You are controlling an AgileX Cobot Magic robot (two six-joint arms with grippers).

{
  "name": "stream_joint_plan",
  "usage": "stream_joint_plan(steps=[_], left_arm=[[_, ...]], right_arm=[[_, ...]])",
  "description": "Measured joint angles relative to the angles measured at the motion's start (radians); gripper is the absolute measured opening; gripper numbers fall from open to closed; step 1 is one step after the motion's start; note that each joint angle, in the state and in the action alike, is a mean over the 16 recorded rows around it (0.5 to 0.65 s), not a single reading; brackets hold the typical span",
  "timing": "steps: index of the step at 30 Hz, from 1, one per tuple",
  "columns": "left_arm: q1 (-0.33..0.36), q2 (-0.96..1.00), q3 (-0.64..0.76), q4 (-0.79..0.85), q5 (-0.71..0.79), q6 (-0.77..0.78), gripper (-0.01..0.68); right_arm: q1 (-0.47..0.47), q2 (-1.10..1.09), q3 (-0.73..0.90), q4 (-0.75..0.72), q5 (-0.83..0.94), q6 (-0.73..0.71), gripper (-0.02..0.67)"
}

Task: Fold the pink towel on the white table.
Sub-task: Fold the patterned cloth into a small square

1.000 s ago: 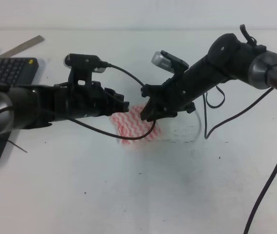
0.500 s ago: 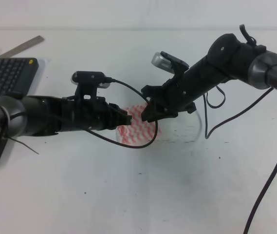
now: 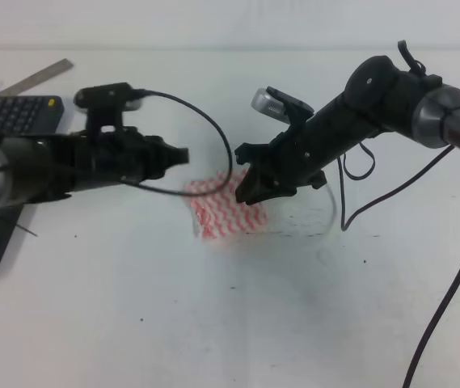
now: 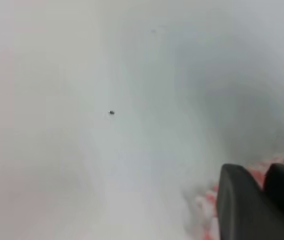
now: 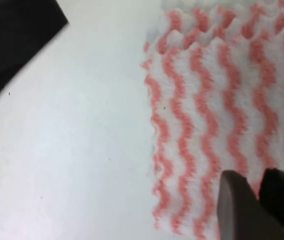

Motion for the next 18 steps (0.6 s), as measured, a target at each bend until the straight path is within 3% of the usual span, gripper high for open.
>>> stream_joint_plan(steps=[9, 18], left_arm=[[0.071, 0.023, -0.001, 0.035, 0.123, -0.265, 0.366], [0.084, 0.078, -0.001, 0.070, 0.190, -0.410, 0.431]], right_arm=[[0.000, -0.002, 0.000, 0.003, 0.005, -0.001, 0.102], [0.000, -0.002, 0.000, 0.005, 0.008, -0.002, 0.102]])
